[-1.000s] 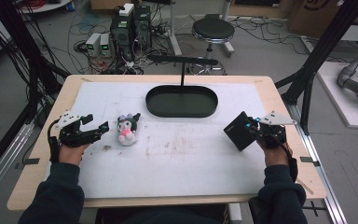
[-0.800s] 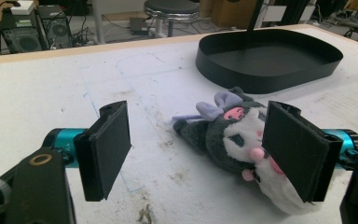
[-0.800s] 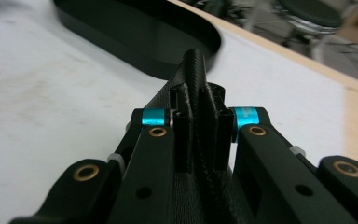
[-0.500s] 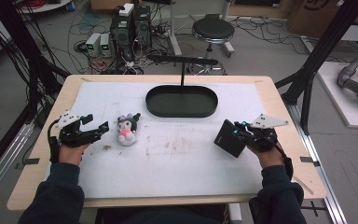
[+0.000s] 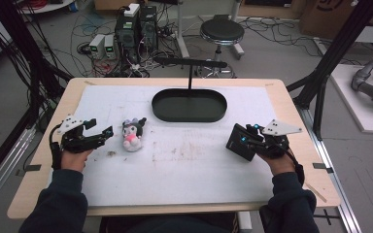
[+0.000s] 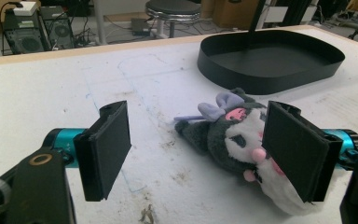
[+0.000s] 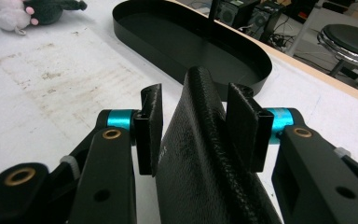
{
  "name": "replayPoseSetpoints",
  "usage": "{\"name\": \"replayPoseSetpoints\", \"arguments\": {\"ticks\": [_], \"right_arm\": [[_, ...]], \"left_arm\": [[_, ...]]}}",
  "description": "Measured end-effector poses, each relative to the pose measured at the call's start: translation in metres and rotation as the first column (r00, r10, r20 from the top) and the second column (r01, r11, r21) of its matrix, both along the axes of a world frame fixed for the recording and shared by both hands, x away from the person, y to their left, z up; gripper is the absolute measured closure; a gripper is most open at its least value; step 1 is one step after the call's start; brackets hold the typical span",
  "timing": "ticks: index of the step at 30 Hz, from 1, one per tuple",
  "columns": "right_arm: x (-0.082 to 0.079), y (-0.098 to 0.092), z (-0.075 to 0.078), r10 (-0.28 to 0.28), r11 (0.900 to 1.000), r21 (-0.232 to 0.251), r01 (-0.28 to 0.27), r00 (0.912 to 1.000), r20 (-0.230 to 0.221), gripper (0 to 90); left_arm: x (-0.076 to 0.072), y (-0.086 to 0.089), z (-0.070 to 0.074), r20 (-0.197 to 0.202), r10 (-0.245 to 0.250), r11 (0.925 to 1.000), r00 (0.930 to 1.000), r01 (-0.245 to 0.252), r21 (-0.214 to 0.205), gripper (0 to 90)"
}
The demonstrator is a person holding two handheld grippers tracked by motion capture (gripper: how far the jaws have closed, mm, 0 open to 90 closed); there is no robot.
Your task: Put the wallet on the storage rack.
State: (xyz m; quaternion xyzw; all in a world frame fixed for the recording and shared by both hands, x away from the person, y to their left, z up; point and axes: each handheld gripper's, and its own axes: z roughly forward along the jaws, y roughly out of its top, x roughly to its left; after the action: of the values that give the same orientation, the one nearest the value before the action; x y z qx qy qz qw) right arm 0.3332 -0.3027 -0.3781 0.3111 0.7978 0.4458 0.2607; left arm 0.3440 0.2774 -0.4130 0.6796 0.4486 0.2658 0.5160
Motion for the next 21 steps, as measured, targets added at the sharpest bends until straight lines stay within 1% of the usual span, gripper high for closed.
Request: {"name": "replayPoseSetpoints", "arguments": {"ticks": [3,5,6,7,8,10,11,12,13,15,16,18,19,21], "right_arm": [[-0.0002,0.0000,0.0001,0.001,1.0000,-0.006,-0.001,1.0000,0.002,59.0],[-0.0020,0.0009,0.0009,-0.008,0.9993,-0.037,0.008,0.9998,0.016,76.4],[-0.0025,0.0009,0.0018,-0.010,0.9991,-0.041,0.011,0.9997,0.020,79.0],[-0.0025,0.0009,0.0018,-0.010,0.9991,-0.041,0.011,0.9997,0.020,79.0],[-0.0036,0.0022,0.0028,-0.016,0.9988,-0.046,0.017,0.9998,0.015,83.1],[-0.0036,0.0032,0.0043,-0.012,0.9989,-0.044,0.012,0.9999,0.008,84.3],[-0.0035,0.0031,0.0053,-0.009,0.9995,-0.031,0.009,0.9999,-0.012,84.6],[-0.0035,0.0031,0.0053,-0.009,0.9995,-0.031,0.009,0.9999,-0.012,84.6],[-0.0012,0.0010,0.0063,-0.004,0.9995,0.032,0.006,0.9977,-0.067,85.0],[0.0015,-0.0024,0.0066,0.001,0.9961,0.088,0.010,0.9931,-0.117,85.1],[0.0020,-0.0031,0.0065,0.007,0.9943,0.106,0.008,0.9908,-0.135,85.1],[0.0012,-0.0019,0.0060,0.032,0.9928,0.119,-0.014,0.9877,-0.153,84.9],[0.0004,-0.0006,0.0051,0.059,0.9921,0.118,-0.040,0.9863,-0.154,84.7],[-0.0033,0.0031,0.0028,0.097,0.9920,0.093,-0.085,0.9875,-0.124,83.3]], "left_arm": [[0.0000,0.0000,0.0000,0.000,0.000,1.0000,1.0000,0.000,0.000,23.2],[0.0000,-0.0001,-0.0001,0.000,-0.001,1.0000,1.0000,0.001,0.001,23.2],[0.0001,-0.0002,-0.0001,-0.001,-0.001,1.0000,1.0000,0.001,0.002,23.2],[0.0001,-0.0002,-0.0001,-0.001,-0.001,1.0000,1.0000,0.001,0.002,23.2],[0.0001,-0.0004,-0.0002,-0.001,-0.002,1.0000,1.0000,0.002,0.001,23.2],[0.0001,-0.0004,-0.0001,-0.001,-0.003,1.0000,1.0000,0.003,0.002,23.2],[0.0000,-0.0004,-0.0001,-0.001,-0.002,1.0000,1.0000,0.002,0.002,23.2],[0.0000,-0.0003,-0.0001,-0.001,-0.003,1.0000,1.0000,0.003,0.001,23.2],[0.0000,-0.0004,-0.0001,-0.002,-0.002,1.0000,1.0000,0.002,0.000,23.2],[0.0001,-0.0004,-0.0002,-0.002,-0.003,1.0000,1.0000,0.003,0.001,23.2],[0.0001,-0.0004,-0.0002,-0.002,-0.003,1.0000,1.0000,0.003,0.001,23.2],[0.0002,-0.0004,-0.0002,-0.001,-0.002,1.0000,1.0000,0.002,0.001,23.2],[0.0003,-0.0003,-0.0003,-0.002,-0.001,1.0000,1.0000,0.001,0.001,23.2],[0.0003,-0.0002,-0.0003,-0.001,-0.002,1.0000,1.0000,0.002,0.000,23.2]]}}
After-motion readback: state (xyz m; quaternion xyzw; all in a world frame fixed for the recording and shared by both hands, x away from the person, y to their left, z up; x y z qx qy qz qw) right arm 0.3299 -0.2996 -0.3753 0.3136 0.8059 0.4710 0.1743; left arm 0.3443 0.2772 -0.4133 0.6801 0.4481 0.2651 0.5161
